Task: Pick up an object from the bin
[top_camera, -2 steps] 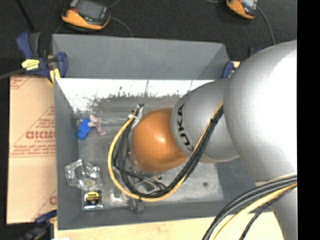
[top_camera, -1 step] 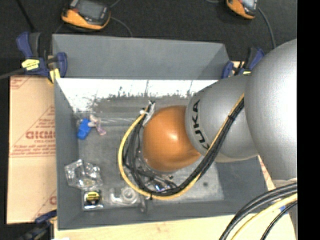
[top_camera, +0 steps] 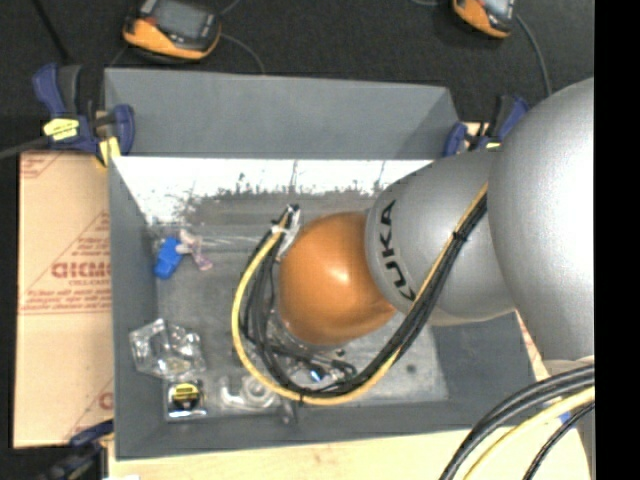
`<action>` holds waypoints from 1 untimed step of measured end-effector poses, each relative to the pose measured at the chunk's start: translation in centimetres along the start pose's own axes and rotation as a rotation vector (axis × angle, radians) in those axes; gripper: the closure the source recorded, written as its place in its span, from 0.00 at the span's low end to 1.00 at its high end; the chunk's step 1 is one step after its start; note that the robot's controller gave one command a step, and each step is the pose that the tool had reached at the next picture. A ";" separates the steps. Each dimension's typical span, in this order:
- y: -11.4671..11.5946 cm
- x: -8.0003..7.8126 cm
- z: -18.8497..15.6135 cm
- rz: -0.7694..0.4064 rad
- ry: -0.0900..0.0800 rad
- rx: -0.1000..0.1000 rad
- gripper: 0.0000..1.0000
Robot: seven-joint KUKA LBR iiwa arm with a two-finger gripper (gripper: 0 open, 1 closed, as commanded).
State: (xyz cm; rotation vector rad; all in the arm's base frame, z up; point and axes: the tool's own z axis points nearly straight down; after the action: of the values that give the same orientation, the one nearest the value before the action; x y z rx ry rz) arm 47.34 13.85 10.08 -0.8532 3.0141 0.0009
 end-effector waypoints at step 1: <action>-0.6 -0.2 2.7 -0.106 -0.012 0.004 0.00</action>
Offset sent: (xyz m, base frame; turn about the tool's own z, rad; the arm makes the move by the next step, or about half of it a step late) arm -0.0021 -0.0047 -0.0308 -0.1076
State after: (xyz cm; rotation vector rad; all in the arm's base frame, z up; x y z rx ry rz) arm 47.81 13.44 7.34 -1.0080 2.9522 -0.0008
